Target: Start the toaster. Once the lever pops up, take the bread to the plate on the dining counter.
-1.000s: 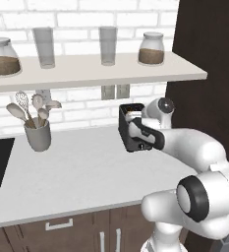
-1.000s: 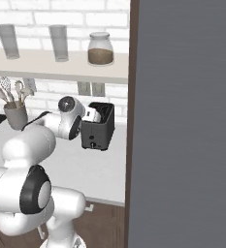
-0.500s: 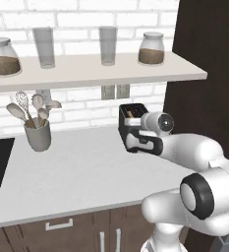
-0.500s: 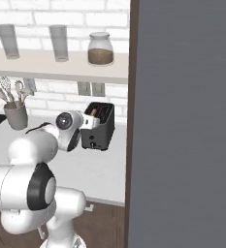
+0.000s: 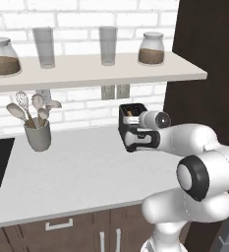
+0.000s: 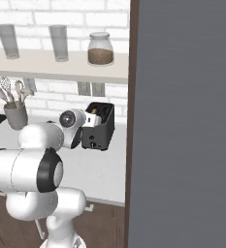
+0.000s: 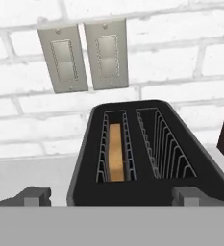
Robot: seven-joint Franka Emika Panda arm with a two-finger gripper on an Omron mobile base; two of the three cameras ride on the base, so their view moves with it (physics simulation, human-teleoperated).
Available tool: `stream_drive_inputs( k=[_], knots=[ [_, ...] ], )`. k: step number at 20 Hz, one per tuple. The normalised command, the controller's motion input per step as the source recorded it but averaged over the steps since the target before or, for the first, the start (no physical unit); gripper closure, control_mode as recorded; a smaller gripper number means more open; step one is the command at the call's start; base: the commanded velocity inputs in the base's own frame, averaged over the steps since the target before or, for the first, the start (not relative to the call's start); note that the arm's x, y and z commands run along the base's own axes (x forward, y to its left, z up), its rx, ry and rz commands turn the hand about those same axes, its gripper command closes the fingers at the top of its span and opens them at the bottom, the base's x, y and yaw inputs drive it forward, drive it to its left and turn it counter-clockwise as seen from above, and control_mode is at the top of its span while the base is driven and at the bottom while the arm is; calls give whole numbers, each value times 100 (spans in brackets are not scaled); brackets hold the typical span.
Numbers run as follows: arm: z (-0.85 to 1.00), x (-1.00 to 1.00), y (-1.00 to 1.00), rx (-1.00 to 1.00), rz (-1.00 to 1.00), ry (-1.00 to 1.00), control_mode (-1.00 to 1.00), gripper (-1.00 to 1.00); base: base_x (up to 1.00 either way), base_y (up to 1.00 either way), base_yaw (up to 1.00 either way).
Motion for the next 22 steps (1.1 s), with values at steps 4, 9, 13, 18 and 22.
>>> stream_drive_inputs(
  k=[4, 9, 13, 18, 22],
  knots=[
    [0, 39, 0, 0, 0, 1, -100, -100, 0, 0, 0],
    [-1, 17, 0, -3, 0, 0, -100, -100, 0, 0, 0],
    [-5, 0, 0, -5, 0, 0, -100, -100, 0, 0, 0],
    [0, 0, 0, -4, 0, 0, -100, -100, 0, 0, 0],
    [0, 0, 0, -1, 0, 0, -100, -100, 0, 0, 0]
  ],
)
